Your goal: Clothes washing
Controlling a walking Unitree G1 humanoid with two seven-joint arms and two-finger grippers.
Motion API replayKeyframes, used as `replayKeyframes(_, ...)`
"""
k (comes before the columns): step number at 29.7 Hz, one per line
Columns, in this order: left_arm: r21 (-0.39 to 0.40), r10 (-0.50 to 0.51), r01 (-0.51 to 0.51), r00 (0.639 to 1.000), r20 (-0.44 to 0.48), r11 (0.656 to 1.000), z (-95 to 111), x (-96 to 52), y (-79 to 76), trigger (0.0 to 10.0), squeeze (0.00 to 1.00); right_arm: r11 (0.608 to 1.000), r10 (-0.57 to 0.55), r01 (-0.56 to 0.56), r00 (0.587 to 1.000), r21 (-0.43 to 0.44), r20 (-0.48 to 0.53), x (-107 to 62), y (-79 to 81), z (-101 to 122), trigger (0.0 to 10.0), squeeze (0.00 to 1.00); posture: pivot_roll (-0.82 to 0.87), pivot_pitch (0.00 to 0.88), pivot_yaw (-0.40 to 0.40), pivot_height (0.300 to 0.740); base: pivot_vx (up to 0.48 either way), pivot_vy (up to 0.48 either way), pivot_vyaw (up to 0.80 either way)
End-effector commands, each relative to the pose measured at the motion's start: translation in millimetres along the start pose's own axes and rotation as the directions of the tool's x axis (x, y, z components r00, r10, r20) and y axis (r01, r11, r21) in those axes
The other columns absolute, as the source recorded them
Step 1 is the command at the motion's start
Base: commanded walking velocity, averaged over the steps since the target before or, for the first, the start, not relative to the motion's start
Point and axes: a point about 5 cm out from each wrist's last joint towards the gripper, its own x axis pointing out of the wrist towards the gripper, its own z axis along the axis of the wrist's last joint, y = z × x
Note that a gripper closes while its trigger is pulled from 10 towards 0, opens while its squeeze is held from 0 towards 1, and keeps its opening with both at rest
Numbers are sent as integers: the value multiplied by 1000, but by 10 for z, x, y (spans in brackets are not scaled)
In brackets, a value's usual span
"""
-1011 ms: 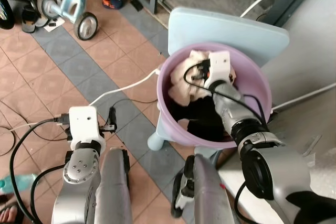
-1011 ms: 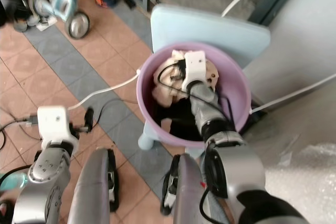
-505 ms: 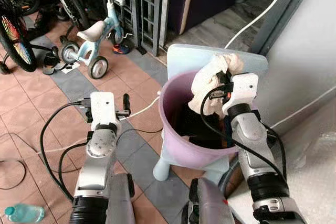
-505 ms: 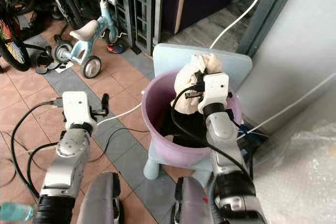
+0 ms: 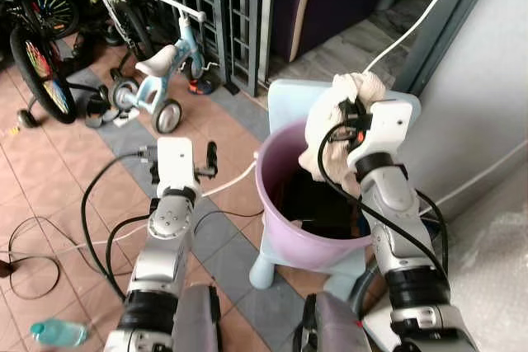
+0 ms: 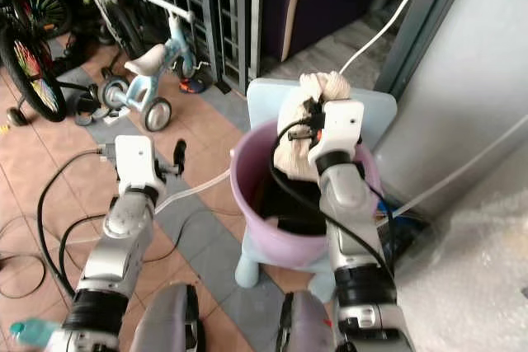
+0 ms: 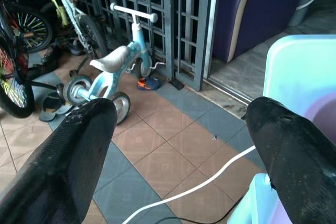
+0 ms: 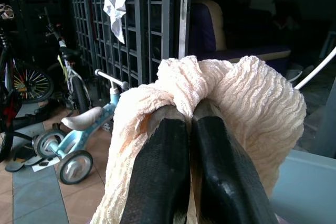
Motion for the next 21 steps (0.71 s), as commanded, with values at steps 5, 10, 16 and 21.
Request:
replayKeyframes(5,42,-23,22,1000,20,999,24,72,-71,10000,0,1000,-15,14,998,13,66,77,25,178,10000,0,-41,0,31,740,0,0,0)
replayKeyframes(10,58,-34,32,999,42,998,97,172,-95,10000,0,999,-38,37,997,17,70,136,3,193,10000,0,-29,0,30,740,0,0,0)
replayKeyframes(16,99,-26,17,995,91,995,208,257,-116,10000,0,999,-46,45,996,17,71,196,-23,218,10000,0,-13,0,19,740,0,0,0)
replayKeyframes(21,90,-18,11,997,80,996,122,197,-124,10000,0,996,-84,83,996,33,27,154,-59,147,10000,0,-13,0,9,740,0,0,-770)
